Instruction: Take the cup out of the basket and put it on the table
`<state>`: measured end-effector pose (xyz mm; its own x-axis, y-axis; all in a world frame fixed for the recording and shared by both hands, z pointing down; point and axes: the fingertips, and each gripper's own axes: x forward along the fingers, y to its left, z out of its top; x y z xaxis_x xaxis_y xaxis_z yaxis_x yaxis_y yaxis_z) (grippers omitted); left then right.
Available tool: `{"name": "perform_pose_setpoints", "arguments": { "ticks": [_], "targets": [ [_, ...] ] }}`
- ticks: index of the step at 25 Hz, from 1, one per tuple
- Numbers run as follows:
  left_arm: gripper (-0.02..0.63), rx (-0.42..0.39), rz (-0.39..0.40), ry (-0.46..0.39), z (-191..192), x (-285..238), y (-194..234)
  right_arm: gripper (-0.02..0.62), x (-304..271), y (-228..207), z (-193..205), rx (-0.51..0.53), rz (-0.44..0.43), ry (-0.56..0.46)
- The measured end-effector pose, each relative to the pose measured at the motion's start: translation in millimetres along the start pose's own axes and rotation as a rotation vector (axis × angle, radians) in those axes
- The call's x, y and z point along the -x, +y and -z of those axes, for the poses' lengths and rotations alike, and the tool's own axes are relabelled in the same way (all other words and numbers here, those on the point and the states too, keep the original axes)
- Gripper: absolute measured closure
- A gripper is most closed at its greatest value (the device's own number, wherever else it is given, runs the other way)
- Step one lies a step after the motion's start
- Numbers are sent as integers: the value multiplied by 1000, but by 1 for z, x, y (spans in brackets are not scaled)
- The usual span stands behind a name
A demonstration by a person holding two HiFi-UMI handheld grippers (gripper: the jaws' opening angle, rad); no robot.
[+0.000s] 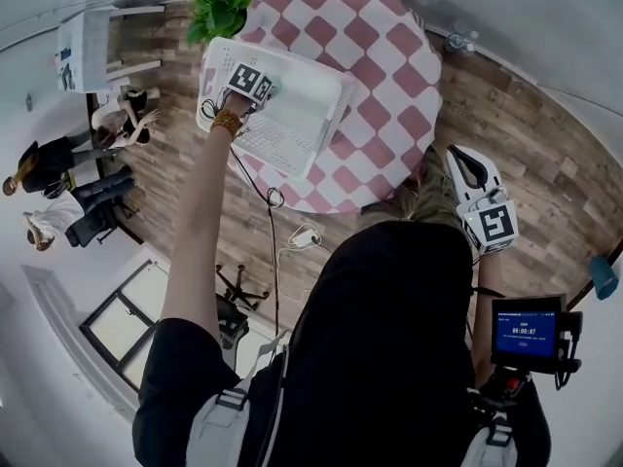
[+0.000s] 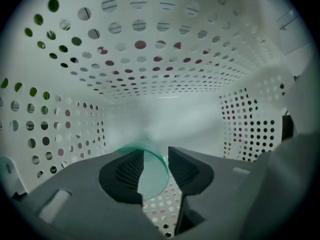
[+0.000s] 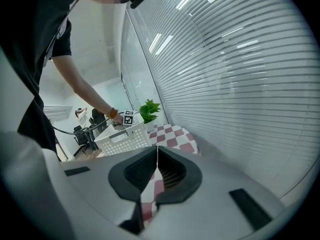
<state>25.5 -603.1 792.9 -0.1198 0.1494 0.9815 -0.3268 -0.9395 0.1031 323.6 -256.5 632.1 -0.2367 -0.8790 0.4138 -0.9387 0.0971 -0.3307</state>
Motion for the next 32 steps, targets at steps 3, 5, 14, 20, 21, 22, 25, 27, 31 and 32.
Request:
{"name": "perform_pose_setpoints", "arguments": {
  "ticks": [3,5,14,20,21,22,25,27,31,32],
  "targets": [
    [469,16,-2,27,-1,-6,0,584,2,-4,3,-7,8,3],
    [469,28,-8,39,-1,-10,1,584,3,-5,4,-9,11,5],
    [485,-1,-80,90,1,-32,-1,584,7,-6,15,-18,21,28],
    [577,-21,-110,106,7,-32,8,584,11,-6,20,-21,25,30],
    [580,-17,-106,104,7,-32,8,584,11,-6,20,-22,28,30],
    [581,-12,-103,101,7,-32,7,584,12,-7,21,-23,29,31],
    [583,7,-92,77,4,-31,7,584,11,-8,20,-21,25,30],
    [583,24,-89,63,4,-28,8,584,9,-6,19,-21,18,29],
    [583,26,-88,46,-1,-24,8,584,8,-7,17,-10,12,27],
    [583,27,-86,36,-3,-22,8,584,7,-8,16,-6,11,24]
  ]
}}
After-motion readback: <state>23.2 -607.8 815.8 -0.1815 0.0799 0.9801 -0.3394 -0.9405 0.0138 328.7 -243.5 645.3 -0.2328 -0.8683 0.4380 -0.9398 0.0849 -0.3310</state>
